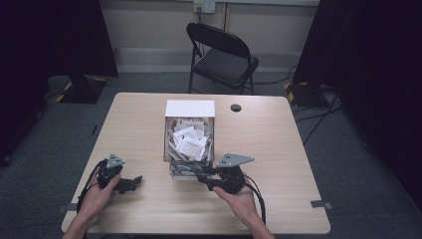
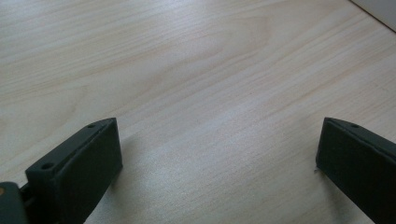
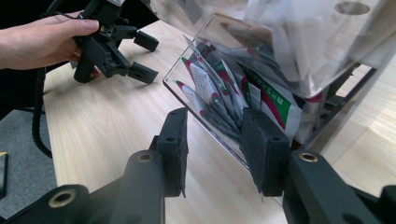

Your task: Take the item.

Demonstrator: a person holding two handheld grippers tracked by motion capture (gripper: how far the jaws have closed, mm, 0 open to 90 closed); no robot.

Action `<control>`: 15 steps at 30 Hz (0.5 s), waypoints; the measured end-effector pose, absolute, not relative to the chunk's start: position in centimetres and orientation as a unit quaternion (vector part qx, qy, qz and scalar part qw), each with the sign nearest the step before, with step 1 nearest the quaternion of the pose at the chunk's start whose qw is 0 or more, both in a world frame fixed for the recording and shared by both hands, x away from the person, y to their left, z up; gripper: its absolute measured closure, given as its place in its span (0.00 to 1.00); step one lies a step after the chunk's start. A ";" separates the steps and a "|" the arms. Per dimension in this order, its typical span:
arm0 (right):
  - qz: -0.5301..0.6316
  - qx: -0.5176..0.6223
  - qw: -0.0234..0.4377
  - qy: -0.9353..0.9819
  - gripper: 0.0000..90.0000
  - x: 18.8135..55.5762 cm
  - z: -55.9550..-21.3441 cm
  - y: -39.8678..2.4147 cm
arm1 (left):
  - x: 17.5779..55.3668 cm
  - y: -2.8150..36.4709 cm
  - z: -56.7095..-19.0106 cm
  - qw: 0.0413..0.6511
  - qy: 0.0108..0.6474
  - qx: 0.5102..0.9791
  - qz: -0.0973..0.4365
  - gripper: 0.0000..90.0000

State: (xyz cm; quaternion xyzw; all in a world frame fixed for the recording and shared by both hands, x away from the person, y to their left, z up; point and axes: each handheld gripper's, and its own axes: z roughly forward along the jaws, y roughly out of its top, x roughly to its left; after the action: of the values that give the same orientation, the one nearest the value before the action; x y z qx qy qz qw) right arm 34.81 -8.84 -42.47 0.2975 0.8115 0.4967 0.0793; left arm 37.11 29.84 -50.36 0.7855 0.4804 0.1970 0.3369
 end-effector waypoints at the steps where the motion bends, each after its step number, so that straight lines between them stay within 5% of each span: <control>1: 0.497 0.297 0.079 0.811 0.70 34.9 -42.5 -8.7 | 37.1 29.8 -50.4 0.337 0.480 0.786 0.197 0.00; 15: 0.500 0.289 0.071 0.813 0.76 35.6 -43.1 -7.7 | 37.1 29.8 -50.4 0.337 0.480 0.786 0.197 0.00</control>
State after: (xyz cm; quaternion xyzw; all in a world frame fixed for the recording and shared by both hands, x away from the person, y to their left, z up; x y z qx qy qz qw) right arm 35.59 -7.66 -43.11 0.2886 0.8134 0.5002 0.0708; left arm 37.12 29.85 -50.36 0.7857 0.4802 0.1969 0.3367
